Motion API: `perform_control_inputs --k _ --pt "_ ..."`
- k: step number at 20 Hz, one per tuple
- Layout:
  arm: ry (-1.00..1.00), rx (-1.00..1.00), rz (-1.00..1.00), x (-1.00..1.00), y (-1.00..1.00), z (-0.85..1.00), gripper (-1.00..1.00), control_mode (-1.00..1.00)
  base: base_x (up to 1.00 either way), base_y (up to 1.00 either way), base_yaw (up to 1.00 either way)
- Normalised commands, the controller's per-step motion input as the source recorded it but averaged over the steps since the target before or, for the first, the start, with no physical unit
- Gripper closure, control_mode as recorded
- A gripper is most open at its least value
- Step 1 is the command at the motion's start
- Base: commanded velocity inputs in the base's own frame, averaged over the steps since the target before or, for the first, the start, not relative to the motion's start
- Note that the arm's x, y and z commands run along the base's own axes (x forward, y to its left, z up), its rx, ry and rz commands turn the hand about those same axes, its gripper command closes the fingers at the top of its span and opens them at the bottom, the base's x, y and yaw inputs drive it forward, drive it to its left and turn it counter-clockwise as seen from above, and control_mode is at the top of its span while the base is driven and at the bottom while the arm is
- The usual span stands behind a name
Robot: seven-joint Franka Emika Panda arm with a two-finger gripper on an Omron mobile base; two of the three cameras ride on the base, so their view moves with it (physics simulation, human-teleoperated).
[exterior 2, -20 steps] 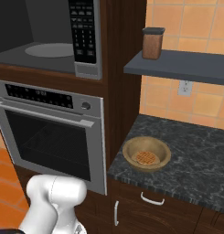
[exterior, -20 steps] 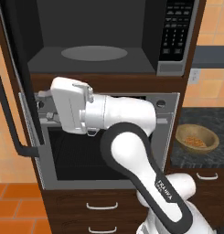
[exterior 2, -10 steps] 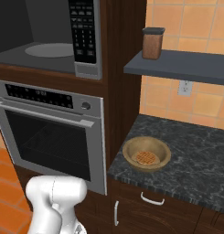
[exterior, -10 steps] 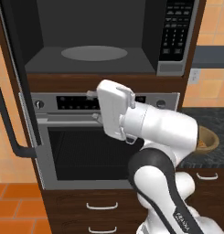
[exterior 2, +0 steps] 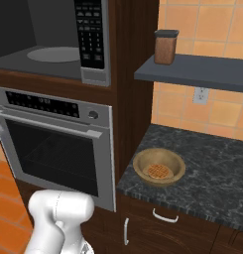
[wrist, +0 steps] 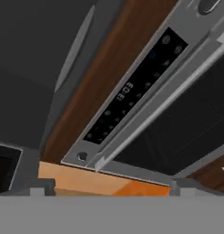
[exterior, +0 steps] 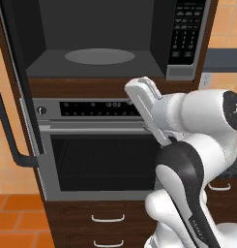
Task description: Open the microwave, place the bowl with waffle inside the microwave, then close the microwave door and turn it on.
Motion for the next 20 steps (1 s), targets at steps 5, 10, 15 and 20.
perform_control_inputs --k 5,10,15,20 --pt "0.09 -0.3 -0.42 -0.37 -0.95 -0.24 -1.0 -1.0 0.0 0.0 0.0" --pt "-0.03 0.0 -0.35 -0.34 -1.0 -0.63 -1.0 -1.0 0.0 0.0 0.0" --pt "0.07 0.1 -0.24 -0.08 -1.0 -0.32 -1.0 -1.0 0.0 0.0 0.0" --pt "0.05 0.28 -0.11 -0.15 -1.0 -0.13 -1.0 -1.0 0.0 0.0 0.0"
